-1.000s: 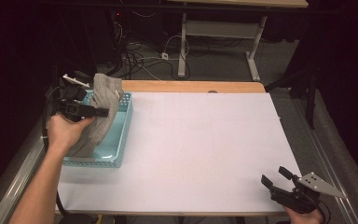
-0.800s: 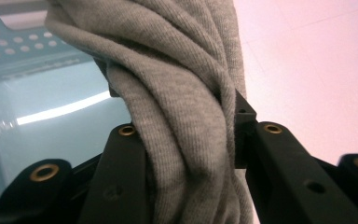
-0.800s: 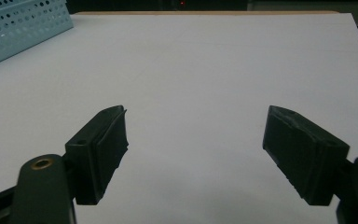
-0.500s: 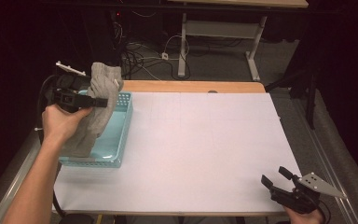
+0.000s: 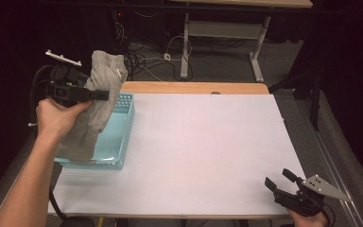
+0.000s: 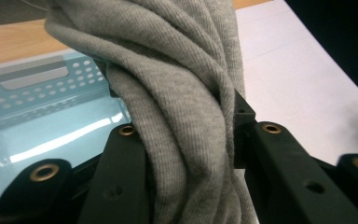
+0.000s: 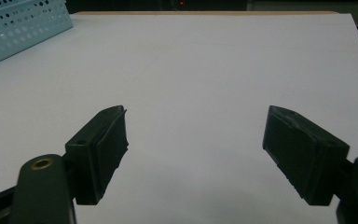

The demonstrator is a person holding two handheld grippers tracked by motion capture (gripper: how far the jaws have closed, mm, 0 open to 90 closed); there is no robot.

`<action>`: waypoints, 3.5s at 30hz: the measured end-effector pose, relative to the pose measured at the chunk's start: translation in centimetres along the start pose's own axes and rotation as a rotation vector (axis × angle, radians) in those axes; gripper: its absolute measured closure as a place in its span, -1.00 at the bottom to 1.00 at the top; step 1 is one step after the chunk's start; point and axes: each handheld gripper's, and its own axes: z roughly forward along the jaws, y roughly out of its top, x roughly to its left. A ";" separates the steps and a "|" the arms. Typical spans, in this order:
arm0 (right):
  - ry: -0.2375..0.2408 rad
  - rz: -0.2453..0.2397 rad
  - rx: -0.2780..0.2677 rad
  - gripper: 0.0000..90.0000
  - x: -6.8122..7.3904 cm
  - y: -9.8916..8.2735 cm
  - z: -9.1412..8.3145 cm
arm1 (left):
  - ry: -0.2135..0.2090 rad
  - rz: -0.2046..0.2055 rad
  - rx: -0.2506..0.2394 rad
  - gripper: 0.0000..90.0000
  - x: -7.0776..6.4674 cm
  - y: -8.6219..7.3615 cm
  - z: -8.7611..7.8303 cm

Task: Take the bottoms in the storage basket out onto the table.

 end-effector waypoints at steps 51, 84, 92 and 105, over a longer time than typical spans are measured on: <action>0.008 0.000 0.001 -0.51 -0.1 0.0 0.0 | -0.187 0.228 0.014 0.48 -10.2 3.0 6.1; 0.011 0.002 0.000 -0.50 -0.1 0.0 -0.1 | -0.226 0.296 0.066 0.46 -13.9 3.7 12.9; 0.010 -0.001 0.001 -0.50 0.0 -0.1 -0.1 | -0.216 0.291 0.069 0.46 -14.0 3.7 14.5; 0.011 -0.003 0.000 -0.50 -0.1 -0.1 0.0 | -0.203 0.263 0.087 0.45 -13.3 3.4 17.4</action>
